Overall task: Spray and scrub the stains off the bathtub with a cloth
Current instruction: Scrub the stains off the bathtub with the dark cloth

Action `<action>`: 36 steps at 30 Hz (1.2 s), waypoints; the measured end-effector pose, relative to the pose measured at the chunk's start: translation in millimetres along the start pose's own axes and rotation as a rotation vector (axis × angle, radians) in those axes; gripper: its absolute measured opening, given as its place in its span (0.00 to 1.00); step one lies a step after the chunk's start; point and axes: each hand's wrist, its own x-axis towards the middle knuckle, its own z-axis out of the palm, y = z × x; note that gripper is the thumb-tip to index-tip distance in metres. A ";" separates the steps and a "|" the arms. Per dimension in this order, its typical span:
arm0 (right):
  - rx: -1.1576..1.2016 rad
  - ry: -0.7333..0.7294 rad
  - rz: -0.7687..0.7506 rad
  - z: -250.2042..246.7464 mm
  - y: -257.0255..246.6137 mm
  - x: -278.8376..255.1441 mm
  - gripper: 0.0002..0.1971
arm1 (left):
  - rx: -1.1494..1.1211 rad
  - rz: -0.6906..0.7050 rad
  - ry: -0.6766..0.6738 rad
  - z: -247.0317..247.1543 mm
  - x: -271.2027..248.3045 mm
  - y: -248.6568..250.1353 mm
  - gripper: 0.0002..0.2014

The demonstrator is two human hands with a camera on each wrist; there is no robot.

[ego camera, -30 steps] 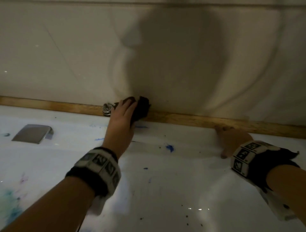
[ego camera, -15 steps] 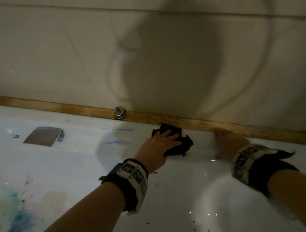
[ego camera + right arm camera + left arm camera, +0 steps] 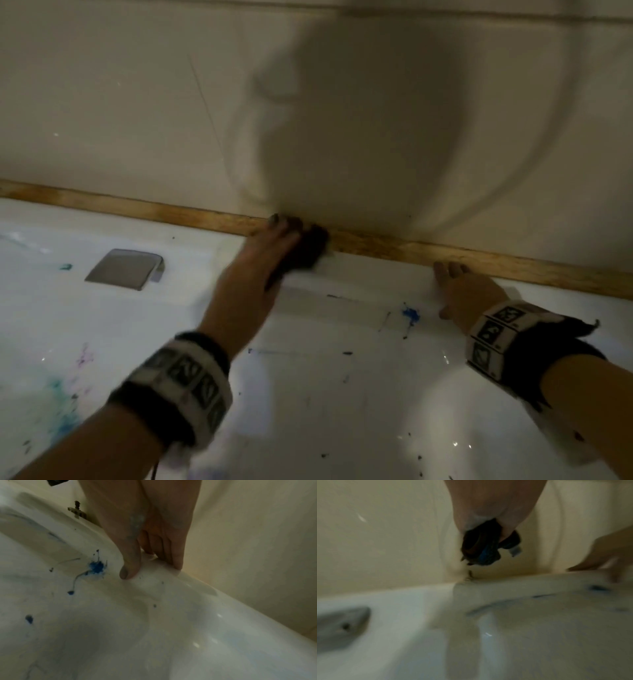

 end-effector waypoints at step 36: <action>-0.172 0.114 -0.063 -20.7 -60.0 3.8 0.26 | 0.164 -0.057 -0.450 56.4 -6.2 38.8 0.32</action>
